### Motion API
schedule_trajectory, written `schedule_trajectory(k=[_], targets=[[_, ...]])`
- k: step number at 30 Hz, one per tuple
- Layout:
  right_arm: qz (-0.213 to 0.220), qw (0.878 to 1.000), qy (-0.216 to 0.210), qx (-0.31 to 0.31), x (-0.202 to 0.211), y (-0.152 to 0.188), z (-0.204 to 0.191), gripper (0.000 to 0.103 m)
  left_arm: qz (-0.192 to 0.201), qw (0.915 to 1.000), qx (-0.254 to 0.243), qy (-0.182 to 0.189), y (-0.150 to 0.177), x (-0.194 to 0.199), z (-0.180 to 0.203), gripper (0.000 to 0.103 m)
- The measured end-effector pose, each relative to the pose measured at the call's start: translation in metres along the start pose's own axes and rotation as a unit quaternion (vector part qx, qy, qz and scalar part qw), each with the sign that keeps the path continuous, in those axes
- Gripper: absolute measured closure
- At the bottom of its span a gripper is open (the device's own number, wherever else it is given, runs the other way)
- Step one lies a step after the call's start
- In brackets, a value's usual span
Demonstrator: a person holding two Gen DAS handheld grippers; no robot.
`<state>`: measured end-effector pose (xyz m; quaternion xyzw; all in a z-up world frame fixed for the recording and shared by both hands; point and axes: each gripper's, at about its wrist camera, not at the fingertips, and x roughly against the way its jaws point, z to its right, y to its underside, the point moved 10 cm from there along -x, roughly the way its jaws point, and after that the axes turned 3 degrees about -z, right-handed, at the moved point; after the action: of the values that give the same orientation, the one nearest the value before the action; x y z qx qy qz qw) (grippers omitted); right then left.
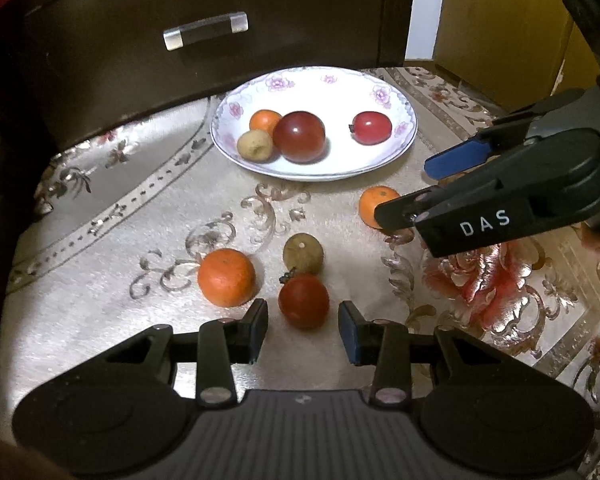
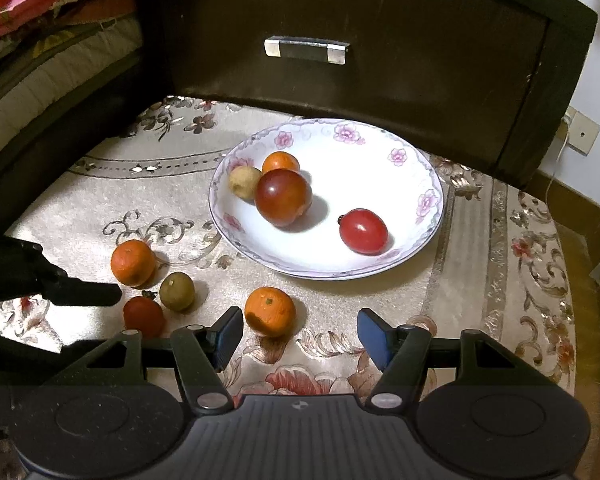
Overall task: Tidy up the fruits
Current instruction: 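Withdraw both open grippers from the bowl toward the remaining fruits, then grasp the red tomato with the left gripper while the right gripper grasps a tangerine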
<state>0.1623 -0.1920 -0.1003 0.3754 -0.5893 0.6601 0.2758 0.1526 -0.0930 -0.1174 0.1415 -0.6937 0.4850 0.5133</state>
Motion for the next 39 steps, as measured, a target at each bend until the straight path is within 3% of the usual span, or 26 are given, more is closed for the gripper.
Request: schedule_trajectory(k=[6, 11, 16, 30, 39], targets=[[-0.014, 1.0, -0.011, -0.001, -0.012, 0.001, -0.001, 0.045, 0.005, 0.9999, 0.006, 0.008, -0.003, -0.004, 0.0, 0.058], [-0.021, 1.0, -0.019, 0.005, -0.017, 0.0, -0.006, 0.06, 0.013, 0.9999, 0.006, 0.005, -0.007, -0.008, 0.001, 0.059], [-0.024, 1.0, -0.008, 0.013, -0.016, -0.001, -0.006, 0.077, 0.016, 0.9999, 0.001, 0.0, -0.008, -0.007, 0.003, 0.068], [-0.032, 0.999, -0.013, 0.024, 0.01, 0.018, -0.015, 0.078, 0.001, 0.9997, -0.021, 0.015, 0.006, 0.006, 0.018, 0.069], [-0.059, 0.998, 0.003, 0.025, 0.017, 0.044, -0.019, 0.078, 0.003, 0.9992, -0.038, 0.011, 0.01, 0.007, 0.021, 0.068]])
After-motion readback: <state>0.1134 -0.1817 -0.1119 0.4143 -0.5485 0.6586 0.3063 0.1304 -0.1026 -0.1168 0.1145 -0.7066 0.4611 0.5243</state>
